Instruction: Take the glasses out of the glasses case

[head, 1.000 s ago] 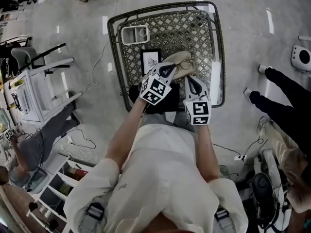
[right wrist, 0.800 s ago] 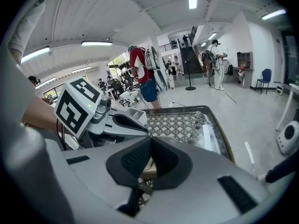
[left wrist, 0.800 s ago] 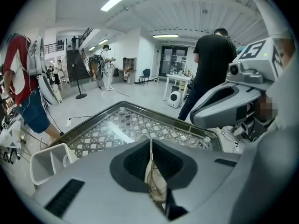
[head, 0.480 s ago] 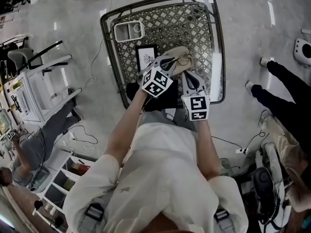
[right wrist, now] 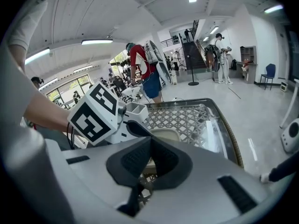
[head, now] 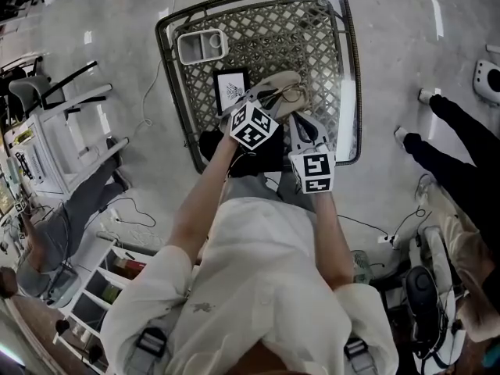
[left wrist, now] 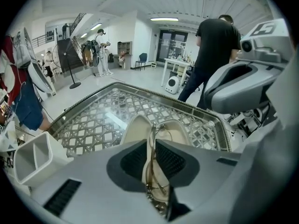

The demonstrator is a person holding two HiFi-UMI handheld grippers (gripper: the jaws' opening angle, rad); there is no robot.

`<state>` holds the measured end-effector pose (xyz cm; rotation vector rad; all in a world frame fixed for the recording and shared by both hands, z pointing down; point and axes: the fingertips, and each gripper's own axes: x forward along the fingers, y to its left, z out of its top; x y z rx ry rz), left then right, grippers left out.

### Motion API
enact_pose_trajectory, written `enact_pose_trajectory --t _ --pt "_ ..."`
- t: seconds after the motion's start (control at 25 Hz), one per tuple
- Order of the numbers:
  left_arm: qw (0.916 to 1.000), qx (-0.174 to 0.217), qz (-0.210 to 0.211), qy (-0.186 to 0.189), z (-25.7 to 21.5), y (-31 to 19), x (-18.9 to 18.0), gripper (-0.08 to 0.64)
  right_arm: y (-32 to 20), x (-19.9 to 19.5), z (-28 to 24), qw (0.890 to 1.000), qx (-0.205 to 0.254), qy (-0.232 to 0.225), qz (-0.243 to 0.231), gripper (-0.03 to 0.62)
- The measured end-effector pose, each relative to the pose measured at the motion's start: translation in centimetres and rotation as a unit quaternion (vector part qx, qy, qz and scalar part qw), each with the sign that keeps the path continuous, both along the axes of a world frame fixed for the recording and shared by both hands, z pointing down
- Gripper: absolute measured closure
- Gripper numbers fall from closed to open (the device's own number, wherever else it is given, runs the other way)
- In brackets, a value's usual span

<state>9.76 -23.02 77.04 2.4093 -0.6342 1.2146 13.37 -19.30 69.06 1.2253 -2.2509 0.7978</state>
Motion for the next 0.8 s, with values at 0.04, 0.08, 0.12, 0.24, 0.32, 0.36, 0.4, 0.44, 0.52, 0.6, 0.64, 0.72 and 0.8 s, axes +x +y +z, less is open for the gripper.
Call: enact_pose_trajectory --t 0.04,0.08,0.12,0.24,0.32,0.36,0.4,0.44,0.52,0.6,0.64,0.72,0.8 --pt "1.0 -0.003 0.001 -0.003 0.3 0.1 0.0 0.486 0.1 0.1 0.1 1.0 -0.001 0.001 -0.001 0.586" --pt "1.0 -0.006 0.001 -0.005 0.5 0.1 0.0 0.482 0.2 0.2 0.2 1.0 -0.002 0.002 -0.001 0.586" --pt "0.9999 -0.008 0.001 -0.007 0.7 0.1 0.0 0.478 0.3 0.3 0.2 1.0 -0.003 0.001 0.0 0.586" --pt "0.9999 -0.01 -0.002 -0.013 1.1 0.0 0.0 0.469 0.4 0.5 0.3 1.0 -0.005 -0.001 0.001 0.586" --pt "0.9998 -0.009 -0.001 -0.018 1.3 -0.2 0.0 0.466 0.4 0.5 0.2 1.0 -0.006 -0.005 0.001 0.586" --pt "0.9997 -0.009 0.002 -0.022 1.4 -0.2 0.0 0.466 0.4 0.6 0.2 1.0 -0.006 -0.004 0.001 0.586" --pt "0.9996 -0.008 0.008 -0.026 1.6 -0.2 0.0 0.465 0.5 0.8 0.4 1.0 -0.006 -0.003 0.0 0.586" --pt "0.9994 -0.006 0.015 -0.031 1.7 -0.1 0.1 0.463 0.5 0.9 0.5 1.0 -0.007 -0.002 -0.001 0.586" --pt "0.9986 0.0 0.031 -0.044 1.9 0.0 0.3 0.463 0.5 1.0 0.5 1.0 -0.007 -0.003 -0.003 0.586" --pt "0.9975 0.004 0.042 -0.057 2.1 0.2 0.4 0.463 0.6 1.2 0.6 1.0 -0.005 -0.001 -0.005 0.586" --pt "0.9972 0.004 0.043 -0.061 2.2 0.2 0.5 0.463 0.6 1.3 0.5 1.0 -0.005 0.0 -0.006 0.586" --pt "0.9973 -0.001 0.037 -0.064 2.5 0.3 0.6 0.463 0.7 1.5 0.5 1.0 -0.006 0.001 -0.009 0.586" --pt "0.9976 -0.01 0.026 -0.064 3.0 0.4 0.5 0.463 0.8 1.6 0.5 1.0 -0.007 -0.001 -0.012 0.586"
